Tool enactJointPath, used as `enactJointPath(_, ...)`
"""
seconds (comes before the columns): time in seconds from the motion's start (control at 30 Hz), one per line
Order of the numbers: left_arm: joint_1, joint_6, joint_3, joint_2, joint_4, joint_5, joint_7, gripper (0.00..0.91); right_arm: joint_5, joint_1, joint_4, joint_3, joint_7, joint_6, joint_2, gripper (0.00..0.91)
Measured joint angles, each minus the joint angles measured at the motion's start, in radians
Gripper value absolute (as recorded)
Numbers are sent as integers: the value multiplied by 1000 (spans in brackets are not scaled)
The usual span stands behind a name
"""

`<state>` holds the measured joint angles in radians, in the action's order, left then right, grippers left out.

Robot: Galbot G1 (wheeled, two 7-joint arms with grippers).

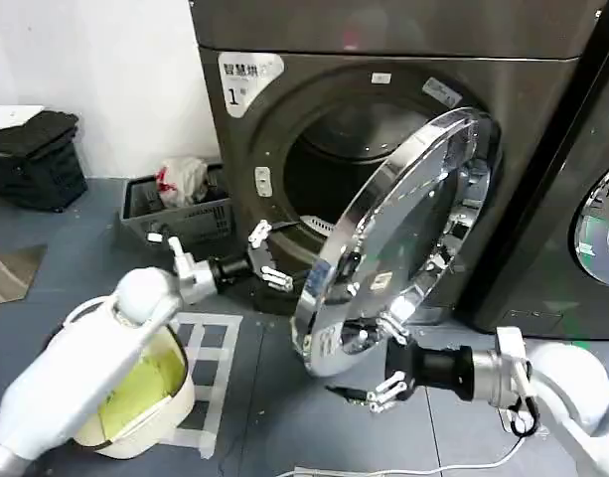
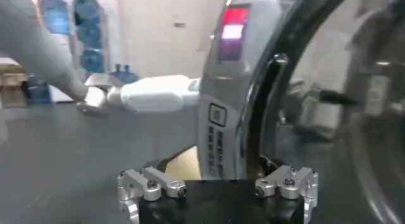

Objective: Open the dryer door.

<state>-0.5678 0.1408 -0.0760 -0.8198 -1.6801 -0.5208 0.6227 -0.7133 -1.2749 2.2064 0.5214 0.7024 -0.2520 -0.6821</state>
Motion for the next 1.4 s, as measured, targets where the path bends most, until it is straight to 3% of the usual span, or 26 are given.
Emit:
enactJointPath(0.17, 46, 19, -62, -32, 19, -1, 7, 907, 41, -216, 30, 217, -41, 23, -89, 907)
enactJointPath(0.37, 70, 39, -106, -63, 21, -1, 11, 907, 78, -429, 63, 475, -176, 62, -262, 907)
enactJointPath(0.53, 91, 57, -142, -86, 36, -3, 11, 907, 177, -557, 42, 653, -347, 130, -434, 907)
enactJointPath(0.93, 147, 84, -222, -140, 58, 0, 7, 907, 241, -645, -82, 960, -760, 230, -741, 907)
enactJointPath(1.13, 177, 90, -259, -173, 70, -1, 5, 907, 293, -642, -172, 1095, -908, 219, -829, 907)
enactJointPath(1.4, 223, 96, -314, -231, 111, 13, 4, 907, 302, -638, -361, 1246, -939, 223, -845, 907)
